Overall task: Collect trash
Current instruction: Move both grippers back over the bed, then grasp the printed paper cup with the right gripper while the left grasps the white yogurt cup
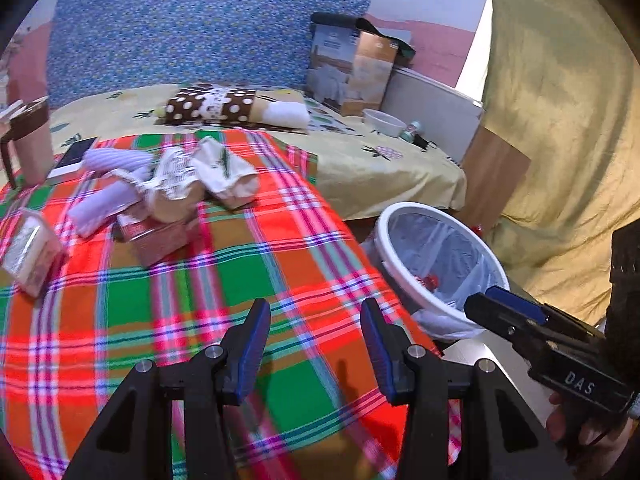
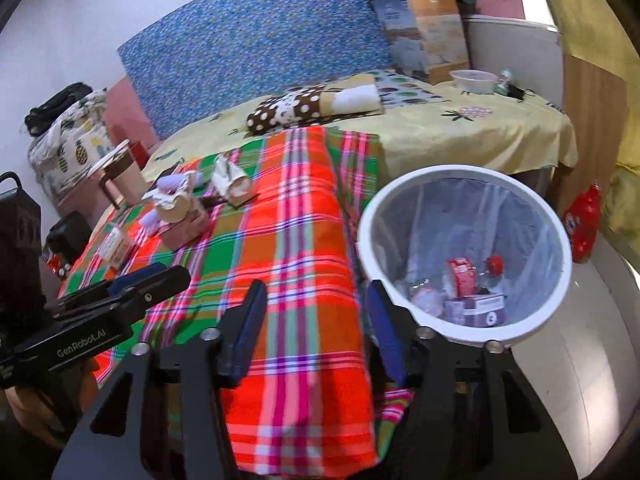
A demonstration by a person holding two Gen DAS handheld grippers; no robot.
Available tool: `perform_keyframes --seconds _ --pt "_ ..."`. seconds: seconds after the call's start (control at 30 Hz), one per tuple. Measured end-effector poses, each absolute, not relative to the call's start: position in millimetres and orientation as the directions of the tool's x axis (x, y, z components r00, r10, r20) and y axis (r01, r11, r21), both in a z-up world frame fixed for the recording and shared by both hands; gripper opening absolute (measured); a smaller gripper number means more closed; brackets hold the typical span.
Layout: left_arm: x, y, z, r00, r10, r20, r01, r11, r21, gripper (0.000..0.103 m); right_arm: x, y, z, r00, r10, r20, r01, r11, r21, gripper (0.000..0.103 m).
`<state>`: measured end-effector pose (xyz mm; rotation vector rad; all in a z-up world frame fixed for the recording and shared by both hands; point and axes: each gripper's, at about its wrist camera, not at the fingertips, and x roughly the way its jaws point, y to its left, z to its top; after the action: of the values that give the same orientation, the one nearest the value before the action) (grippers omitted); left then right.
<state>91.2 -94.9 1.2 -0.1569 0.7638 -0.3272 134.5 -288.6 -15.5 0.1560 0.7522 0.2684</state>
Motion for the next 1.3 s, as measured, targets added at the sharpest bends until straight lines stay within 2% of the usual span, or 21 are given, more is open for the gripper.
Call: perform_keyframes --seconds 0.53,0.67,1.3 --pt "66 -35 -5 0.707 -0.246 -0.663 0.111 0.965 -0.239 0.047 134 -244 -13 0.630 0.421 -0.653 -0.316 0.907 0.279 0.050" --pt "64 -20 -6 0.712 -0.214 -0.669 0.077 0.970 -0.229 0.047 136 -235 -13 0.620 0.434 -0.653 -0.336 0.900 0.278 0.046" --pt "92 80 -1 0.754 -0.047 -0.655 -0.097 0.978 -0.183 0.047 171 -182 -6 0.563 0.519 -0.644 -0.441 0.847 0.296 0.044"
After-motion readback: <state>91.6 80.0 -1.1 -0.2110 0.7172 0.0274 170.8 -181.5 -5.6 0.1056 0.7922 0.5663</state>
